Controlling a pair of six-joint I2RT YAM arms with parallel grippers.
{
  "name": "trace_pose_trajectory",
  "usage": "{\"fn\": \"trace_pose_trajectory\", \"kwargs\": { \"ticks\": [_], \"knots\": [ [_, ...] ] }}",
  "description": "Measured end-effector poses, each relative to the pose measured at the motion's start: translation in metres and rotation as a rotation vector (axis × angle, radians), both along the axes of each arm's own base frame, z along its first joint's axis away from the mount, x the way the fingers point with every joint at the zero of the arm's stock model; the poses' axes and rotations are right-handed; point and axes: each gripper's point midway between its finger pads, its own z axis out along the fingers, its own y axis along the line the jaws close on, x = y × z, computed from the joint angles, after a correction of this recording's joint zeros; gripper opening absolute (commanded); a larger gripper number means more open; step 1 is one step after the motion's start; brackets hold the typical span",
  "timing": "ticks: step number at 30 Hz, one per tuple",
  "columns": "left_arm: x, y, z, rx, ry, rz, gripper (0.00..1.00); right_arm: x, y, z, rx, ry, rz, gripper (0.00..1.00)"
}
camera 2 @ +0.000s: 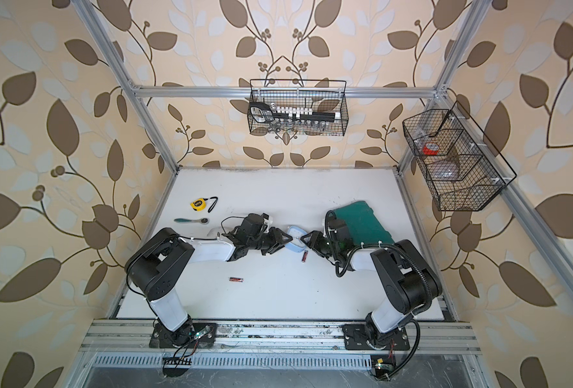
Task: Insert the battery into the alarm
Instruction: Adjust the alarm at the center of the board.
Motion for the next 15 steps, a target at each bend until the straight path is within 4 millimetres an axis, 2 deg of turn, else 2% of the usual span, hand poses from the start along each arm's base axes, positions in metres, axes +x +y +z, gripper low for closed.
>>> {"fn": "trace_pose_trajectory", "kwargs": {
  "ticks": [5, 15],
  "knots": [
    [-0.001, 0.002, 0.002, 0.023, -0.013, -0.012, 0.28, -0.003, 0.0, 0.004, 0.008, 0.004, 0.005, 0.58],
    [0.002, 0.009, 0.007, 0.117, -0.086, -0.048, 0.21, 0.0, -0.008, 0.036, 0.013, -0.067, -0.015, 0.61]
  ]
}}
